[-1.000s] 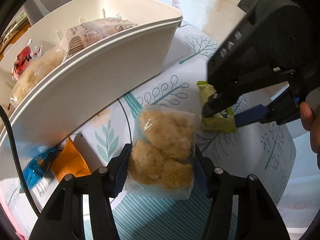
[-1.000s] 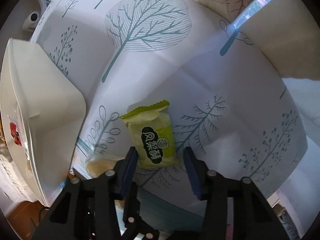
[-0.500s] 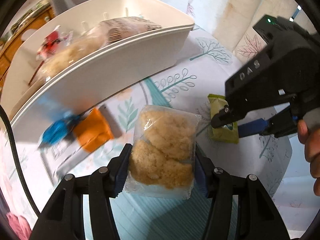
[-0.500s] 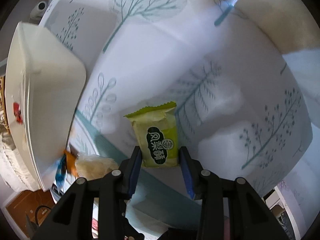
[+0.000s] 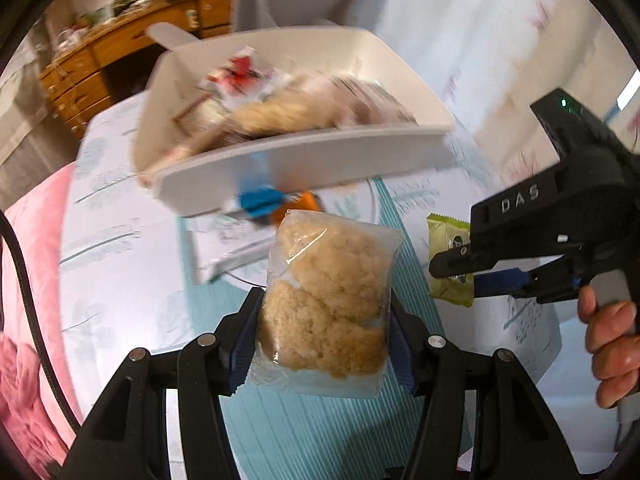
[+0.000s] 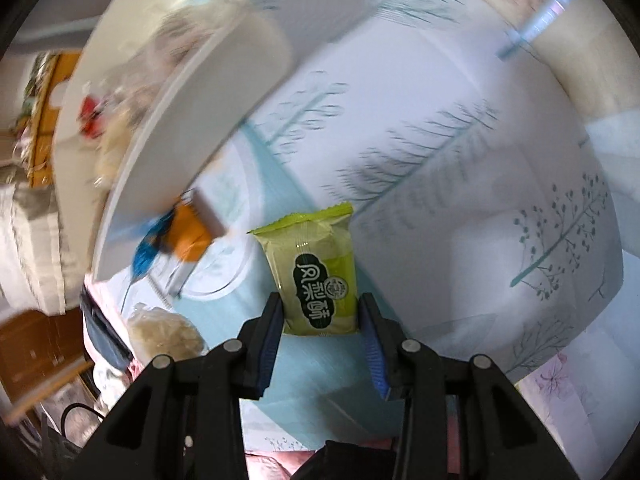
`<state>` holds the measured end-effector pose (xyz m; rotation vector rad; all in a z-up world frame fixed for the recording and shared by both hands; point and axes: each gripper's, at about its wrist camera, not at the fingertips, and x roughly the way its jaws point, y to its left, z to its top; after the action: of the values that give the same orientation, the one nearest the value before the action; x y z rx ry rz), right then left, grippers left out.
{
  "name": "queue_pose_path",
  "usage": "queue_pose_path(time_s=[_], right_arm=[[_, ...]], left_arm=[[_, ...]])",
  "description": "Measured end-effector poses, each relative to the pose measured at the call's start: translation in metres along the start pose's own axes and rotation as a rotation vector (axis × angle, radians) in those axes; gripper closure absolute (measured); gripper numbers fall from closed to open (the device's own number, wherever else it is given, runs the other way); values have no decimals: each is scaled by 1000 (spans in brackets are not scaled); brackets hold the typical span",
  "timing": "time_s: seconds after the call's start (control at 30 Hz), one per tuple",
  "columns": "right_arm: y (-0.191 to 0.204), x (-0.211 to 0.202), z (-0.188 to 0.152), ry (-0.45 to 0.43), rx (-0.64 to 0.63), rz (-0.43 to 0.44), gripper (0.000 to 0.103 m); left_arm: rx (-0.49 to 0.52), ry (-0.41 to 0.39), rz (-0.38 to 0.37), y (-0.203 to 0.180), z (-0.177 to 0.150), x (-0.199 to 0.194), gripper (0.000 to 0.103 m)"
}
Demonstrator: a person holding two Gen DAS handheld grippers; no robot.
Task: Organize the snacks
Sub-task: 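Lift both held snacks and carry them over the white tray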
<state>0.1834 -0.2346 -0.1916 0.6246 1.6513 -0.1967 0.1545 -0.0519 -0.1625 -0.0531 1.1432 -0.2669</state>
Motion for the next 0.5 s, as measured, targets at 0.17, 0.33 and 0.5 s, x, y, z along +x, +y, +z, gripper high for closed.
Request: queue_pose_path(time_s=[0.17, 0.33, 0.5], right_arm=[[31, -10, -8, -38, -103, 21, 65], [60, -18, -14, -81, -177, 41, 65], [74, -38, -5, -137, -221, 61, 65]], left_arm=[[-62, -69, 24, 26, 12, -33, 47], [-101, -129, 42, 49, 32, -60, 47], [-142, -176, 35, 79, 58, -73, 47]])
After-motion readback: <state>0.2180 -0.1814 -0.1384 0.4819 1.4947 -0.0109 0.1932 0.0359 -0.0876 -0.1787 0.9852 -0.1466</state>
